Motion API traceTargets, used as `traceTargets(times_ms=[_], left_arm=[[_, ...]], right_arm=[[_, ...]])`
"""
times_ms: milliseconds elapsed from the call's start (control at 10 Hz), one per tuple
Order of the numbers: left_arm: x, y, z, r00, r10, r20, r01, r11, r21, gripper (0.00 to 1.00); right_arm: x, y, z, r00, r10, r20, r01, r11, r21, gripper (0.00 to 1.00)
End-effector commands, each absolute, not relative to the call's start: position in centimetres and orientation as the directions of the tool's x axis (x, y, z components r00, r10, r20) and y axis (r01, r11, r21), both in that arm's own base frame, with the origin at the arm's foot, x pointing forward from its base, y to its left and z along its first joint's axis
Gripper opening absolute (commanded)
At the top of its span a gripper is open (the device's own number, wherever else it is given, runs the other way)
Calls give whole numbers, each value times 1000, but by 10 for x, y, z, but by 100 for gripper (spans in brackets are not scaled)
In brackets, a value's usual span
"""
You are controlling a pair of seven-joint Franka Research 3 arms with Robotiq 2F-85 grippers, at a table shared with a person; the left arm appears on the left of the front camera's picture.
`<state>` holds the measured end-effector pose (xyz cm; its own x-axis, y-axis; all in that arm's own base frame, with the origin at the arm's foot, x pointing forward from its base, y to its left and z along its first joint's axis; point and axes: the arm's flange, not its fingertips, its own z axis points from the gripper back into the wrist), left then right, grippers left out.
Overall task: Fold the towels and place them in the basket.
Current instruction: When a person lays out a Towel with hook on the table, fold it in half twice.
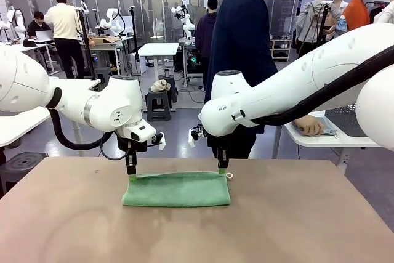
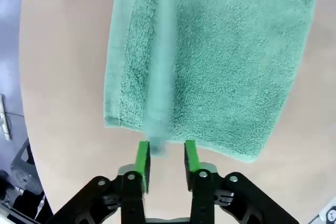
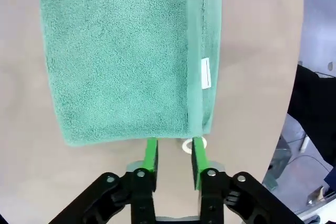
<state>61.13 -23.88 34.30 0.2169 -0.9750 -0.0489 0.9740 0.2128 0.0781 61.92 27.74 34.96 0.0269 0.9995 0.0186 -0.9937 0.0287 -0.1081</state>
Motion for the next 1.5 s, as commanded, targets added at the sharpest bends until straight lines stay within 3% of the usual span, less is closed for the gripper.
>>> traceTargets(times_ms=[0, 200, 400, 700, 800, 900, 1000, 1100, 1400], left_arm=[[609, -230, 351, 247, -966, -74, 964, 236, 126, 56], [588, -210, 391, 181, -981, -64, 975, 170, 146, 56], [544, -180, 454, 73, -997, -31, 992, 69, 104, 56], [478, -114, 522, -25, -986, 166, 996, -10, 90, 56], [461, -83, 533, -57, -957, 284, 995, -30, 99, 56], [452, -57, 534, -100, -912, 397, 991, -58, 117, 56], [450, -36, 527, -118, -860, 496, 991, -70, 114, 56], [453, -18, 516, -124, -792, 598, 992, -83, 96, 56], [476, 13, 475, -79, -573, 816, 995, -94, 30, 56]], right_arm=[[616, 270, 353, 15, 1000, 18, -993, 17, -121, 55], [591, 259, 377, 49, 998, 37, -996, 52, -78, 53], [536, 240, 426, 156, 986, 53, -988, 157, -4, 53], [449, 226, 501, 505, 845, 175, -863, 491, 119, 53], [417, 227, 514, 672, 722, 166, -738, 631, 241, 53], [402, 230, 517, 729, 663, 173, -683, 683, 260, 53], [392, 234, 518, 713, 681, 167, -698, 668, 258, 53], [413, 226, 527, 626, 767, 143, -773, 588, 238, 53], [413, 226, 527, 626, 767, 143, -773, 588, 238, 53]])
